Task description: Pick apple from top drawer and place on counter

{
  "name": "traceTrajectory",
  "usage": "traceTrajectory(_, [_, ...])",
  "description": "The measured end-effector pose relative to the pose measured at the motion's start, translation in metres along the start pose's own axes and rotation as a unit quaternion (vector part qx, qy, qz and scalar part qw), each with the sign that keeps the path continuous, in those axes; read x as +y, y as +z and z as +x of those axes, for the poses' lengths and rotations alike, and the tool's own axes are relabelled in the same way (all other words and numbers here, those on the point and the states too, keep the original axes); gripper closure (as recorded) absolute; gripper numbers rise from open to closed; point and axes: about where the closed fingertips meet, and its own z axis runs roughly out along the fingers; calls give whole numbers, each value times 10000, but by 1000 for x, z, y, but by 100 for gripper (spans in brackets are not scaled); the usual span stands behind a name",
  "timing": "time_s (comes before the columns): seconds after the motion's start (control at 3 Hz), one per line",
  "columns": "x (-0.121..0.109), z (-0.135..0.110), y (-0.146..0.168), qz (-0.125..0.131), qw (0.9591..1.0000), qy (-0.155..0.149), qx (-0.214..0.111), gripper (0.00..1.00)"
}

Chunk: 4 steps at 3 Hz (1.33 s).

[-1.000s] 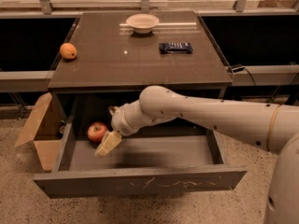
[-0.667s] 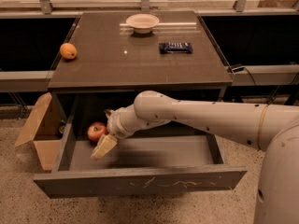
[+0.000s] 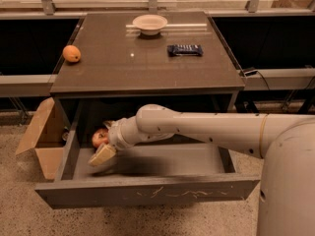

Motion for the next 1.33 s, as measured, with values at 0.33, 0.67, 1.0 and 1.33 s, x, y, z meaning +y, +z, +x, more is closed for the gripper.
traceTrajectory(0.33, [-7,3,4,102,9999,61,-65,40])
traceTrajectory(0.67, [-16,13,-4,390,9991,168,-18,71])
traceTrajectory(1.0, [-17,1,-34,546,9976,15,-421,94])
traceTrajectory(1.33, [6,-49,-100,552,9898,-674,-1125,100])
